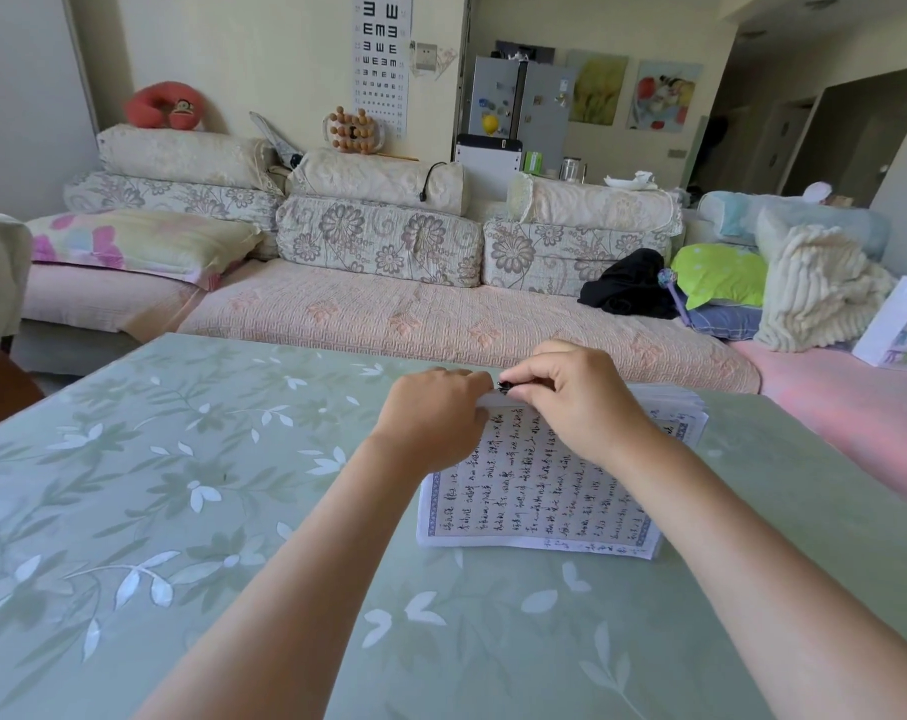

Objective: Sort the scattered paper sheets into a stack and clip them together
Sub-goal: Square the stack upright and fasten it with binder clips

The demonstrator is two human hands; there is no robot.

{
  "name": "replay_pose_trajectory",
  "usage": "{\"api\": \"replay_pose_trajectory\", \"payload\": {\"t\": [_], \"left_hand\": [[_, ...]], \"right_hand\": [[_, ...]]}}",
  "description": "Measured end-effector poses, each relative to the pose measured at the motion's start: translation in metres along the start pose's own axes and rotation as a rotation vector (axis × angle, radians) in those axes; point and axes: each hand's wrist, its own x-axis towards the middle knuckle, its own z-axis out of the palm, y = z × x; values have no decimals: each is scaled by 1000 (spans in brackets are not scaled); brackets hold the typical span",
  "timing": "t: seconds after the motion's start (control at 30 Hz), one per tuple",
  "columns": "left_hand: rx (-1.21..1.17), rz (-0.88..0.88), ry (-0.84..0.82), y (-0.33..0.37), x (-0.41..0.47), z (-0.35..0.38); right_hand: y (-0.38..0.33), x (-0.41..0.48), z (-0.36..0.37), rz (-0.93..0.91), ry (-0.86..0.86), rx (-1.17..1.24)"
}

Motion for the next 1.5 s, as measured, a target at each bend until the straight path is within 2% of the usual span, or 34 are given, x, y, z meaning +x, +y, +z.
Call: {"api": "replay_pose_trajectory", "payload": {"t": [0.13, 0.33, 0.77, 0.9, 1.17, 1.5], "left_hand": [[-1, -7, -3, 0, 0, -1], [-2, 1, 3, -2, 0, -1], [-76, -42, -57, -5, 2, -5], [-90, -31, -35, -5, 0, -5], [-111, -28, -27, -5, 0, -5], [-108, -31, -29, -4, 0, -5]], "right_hand": [[1, 14, -4, -43, -58, -22], [4, 24, -6, -9, -144, 42], [10, 28, -6, -95, -161, 36], [10, 30, -6, -69, -172, 40], [4, 38, -17, 73, -346, -42], [-2, 41, -21, 66, -333, -131]]}}
